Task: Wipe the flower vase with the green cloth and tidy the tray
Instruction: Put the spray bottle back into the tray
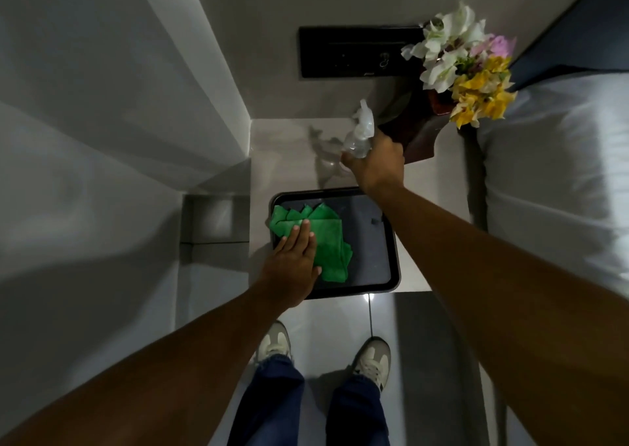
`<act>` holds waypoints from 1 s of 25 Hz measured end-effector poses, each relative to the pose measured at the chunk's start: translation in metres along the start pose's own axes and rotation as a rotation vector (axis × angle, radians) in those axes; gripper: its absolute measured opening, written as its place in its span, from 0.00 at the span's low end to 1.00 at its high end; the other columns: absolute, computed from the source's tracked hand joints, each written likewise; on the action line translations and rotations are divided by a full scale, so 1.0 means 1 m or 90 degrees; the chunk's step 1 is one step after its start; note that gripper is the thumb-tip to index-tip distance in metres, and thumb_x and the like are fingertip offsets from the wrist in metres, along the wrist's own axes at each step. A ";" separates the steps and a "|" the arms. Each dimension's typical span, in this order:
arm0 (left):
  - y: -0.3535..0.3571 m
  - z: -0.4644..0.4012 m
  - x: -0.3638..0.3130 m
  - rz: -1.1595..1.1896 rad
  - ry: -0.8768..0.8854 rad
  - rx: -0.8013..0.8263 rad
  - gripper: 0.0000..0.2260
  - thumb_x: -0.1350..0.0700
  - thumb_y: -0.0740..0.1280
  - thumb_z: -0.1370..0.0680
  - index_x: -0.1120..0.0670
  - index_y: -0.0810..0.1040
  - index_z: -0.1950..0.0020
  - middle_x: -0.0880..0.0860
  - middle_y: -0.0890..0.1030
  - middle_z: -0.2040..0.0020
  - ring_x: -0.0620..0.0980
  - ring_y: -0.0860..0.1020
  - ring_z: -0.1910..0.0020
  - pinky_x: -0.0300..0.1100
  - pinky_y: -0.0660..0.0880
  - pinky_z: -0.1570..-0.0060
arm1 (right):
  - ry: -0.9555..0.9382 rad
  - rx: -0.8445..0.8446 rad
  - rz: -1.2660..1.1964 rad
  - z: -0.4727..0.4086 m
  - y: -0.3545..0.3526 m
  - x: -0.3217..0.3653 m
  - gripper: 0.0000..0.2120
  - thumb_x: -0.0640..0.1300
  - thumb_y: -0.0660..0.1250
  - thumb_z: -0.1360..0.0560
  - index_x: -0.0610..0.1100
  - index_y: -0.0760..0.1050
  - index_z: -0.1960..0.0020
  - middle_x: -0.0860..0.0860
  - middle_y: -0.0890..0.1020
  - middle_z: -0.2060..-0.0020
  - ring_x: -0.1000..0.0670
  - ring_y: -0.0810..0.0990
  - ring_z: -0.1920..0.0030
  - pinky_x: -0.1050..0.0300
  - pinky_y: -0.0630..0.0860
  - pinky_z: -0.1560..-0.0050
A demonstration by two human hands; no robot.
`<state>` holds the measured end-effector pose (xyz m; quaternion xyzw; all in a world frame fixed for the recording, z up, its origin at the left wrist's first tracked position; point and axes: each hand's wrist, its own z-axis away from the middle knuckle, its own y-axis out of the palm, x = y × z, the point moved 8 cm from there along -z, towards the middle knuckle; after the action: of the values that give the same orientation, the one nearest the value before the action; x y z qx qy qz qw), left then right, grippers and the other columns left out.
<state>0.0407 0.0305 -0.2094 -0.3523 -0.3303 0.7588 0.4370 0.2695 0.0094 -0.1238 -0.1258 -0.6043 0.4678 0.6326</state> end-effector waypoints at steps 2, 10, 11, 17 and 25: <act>-0.001 0.001 0.000 0.019 0.003 0.008 0.32 0.46 0.52 0.17 0.60 0.43 0.21 0.60 0.39 0.20 0.58 0.40 0.21 0.50 0.42 0.24 | -0.021 -0.030 -0.045 0.020 -0.019 -0.005 0.24 0.52 0.74 0.32 0.43 0.78 0.40 0.43 0.85 0.48 0.43 0.83 0.48 0.55 0.79 0.48; -0.006 0.005 0.000 0.025 0.004 0.000 0.32 0.45 0.52 0.17 0.59 0.43 0.21 0.58 0.37 0.20 0.56 0.39 0.21 0.49 0.41 0.23 | 0.006 -0.016 0.011 0.116 -0.019 -0.064 0.22 0.53 0.75 0.30 0.43 0.77 0.41 0.44 0.86 0.54 0.46 0.84 0.58 0.58 0.78 0.57; -0.005 0.004 0.001 0.019 0.009 0.005 0.32 0.45 0.52 0.17 0.59 0.43 0.21 0.58 0.37 0.20 0.56 0.39 0.21 0.49 0.41 0.23 | 0.010 -0.005 0.007 0.119 -0.015 -0.070 0.22 0.52 0.75 0.30 0.43 0.76 0.41 0.44 0.86 0.54 0.45 0.84 0.57 0.56 0.80 0.56; -0.008 0.007 -0.001 -0.014 0.006 0.018 0.33 0.44 0.52 0.17 0.59 0.41 0.21 0.58 0.36 0.20 0.57 0.38 0.21 0.51 0.42 0.22 | 0.020 0.000 -0.007 0.121 -0.012 -0.074 0.26 0.52 0.74 0.29 0.42 0.74 0.36 0.42 0.85 0.51 0.43 0.84 0.54 0.48 0.82 0.52; -0.019 0.011 -0.009 -0.097 -0.011 0.029 0.34 0.44 0.53 0.18 0.59 0.42 0.21 0.59 0.39 0.20 0.57 0.40 0.20 0.53 0.43 0.22 | 0.108 0.010 -0.144 0.121 0.005 -0.069 0.33 0.49 0.75 0.30 0.44 0.67 0.30 0.43 0.82 0.41 0.43 0.81 0.42 0.51 0.79 0.41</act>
<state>0.0434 0.0279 -0.1856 -0.3093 -0.3423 0.7340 0.4984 0.1717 -0.0884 -0.1426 -0.0909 -0.5556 0.3858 0.7309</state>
